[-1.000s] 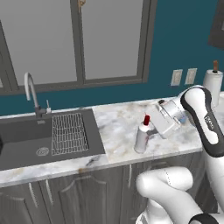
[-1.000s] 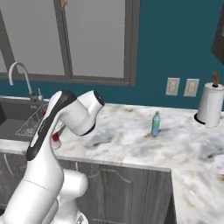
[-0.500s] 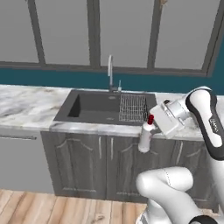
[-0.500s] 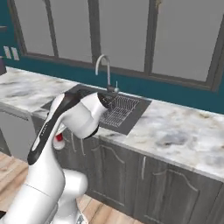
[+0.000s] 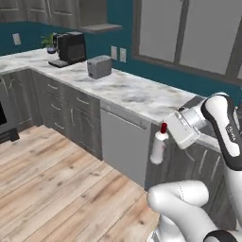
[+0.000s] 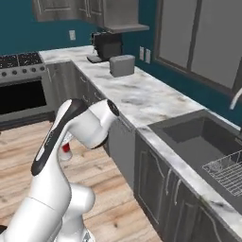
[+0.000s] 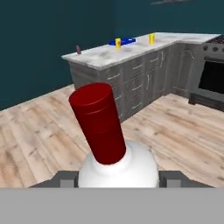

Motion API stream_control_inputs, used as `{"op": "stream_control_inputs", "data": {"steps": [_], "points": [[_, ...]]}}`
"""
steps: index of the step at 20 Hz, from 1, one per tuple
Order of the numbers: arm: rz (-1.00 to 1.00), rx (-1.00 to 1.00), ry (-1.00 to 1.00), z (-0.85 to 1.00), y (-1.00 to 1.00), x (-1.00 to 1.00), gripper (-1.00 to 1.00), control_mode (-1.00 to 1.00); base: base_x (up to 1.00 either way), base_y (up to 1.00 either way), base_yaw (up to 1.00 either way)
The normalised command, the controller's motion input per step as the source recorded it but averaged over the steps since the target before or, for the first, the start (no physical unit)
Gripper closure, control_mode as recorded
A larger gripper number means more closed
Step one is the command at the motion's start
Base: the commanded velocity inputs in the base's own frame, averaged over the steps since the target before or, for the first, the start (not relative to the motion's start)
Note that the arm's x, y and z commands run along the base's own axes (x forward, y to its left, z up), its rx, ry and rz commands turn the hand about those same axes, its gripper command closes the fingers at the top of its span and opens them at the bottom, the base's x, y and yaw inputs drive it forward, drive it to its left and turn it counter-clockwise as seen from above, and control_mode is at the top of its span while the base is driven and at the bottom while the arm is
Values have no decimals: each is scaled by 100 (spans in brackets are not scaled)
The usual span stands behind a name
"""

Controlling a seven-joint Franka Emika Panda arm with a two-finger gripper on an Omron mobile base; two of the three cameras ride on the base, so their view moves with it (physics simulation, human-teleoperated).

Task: Place the drinks on the dining counter in a tight cluster.

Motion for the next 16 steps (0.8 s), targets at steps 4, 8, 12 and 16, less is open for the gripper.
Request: {"op": "stream_control_inputs", "data": {"steps": [4, 8, 12, 16], "points": [[0, 0, 0, 0, 0, 0, 100, 100, -11, 77, 92], [0, 0, 0, 0, 0, 0, 100, 100, -32, 91, 83], [0, 0, 0, 0, 0, 0, 100, 100, -69, 99, 67], [0, 0, 0, 0, 0, 0, 100, 100, -13, 100, 34]]}}
